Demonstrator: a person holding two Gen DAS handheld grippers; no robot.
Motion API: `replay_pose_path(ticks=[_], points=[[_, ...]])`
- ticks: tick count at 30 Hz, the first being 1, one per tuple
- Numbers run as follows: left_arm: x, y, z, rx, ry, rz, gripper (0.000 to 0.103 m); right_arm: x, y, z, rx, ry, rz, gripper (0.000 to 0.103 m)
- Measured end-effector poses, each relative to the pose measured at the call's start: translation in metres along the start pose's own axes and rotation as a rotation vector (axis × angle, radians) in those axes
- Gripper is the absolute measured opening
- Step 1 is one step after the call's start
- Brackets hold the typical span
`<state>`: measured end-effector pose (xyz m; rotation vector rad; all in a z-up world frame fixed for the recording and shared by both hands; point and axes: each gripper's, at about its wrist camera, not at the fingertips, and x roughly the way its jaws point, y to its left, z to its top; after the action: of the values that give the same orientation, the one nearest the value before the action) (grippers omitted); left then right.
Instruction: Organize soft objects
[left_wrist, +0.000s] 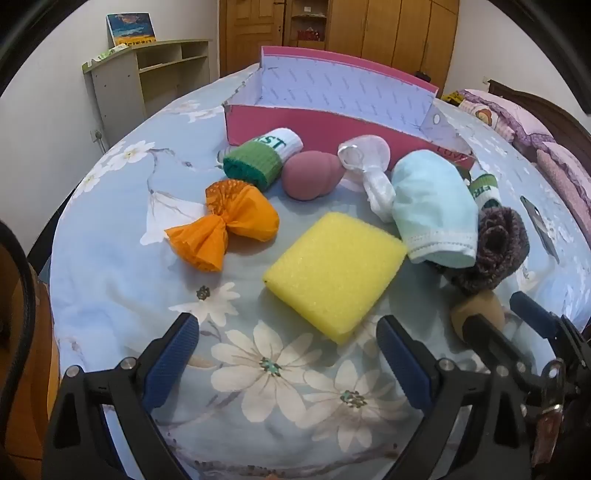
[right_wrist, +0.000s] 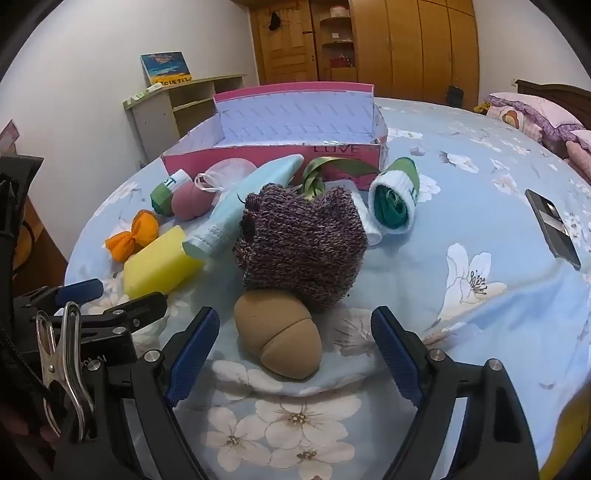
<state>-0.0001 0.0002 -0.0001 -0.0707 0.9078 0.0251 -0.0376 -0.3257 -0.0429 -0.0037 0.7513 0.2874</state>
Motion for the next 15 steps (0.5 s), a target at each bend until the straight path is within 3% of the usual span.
replay_pose_path(ticks=[15], points=[[0.0014, 0.001, -0.0001, 0.001, 0.009, 0.002, 0.099, 0.0059, -0.0056, -0.0022, 0.026, 0.02, 0.007, 0.087]])
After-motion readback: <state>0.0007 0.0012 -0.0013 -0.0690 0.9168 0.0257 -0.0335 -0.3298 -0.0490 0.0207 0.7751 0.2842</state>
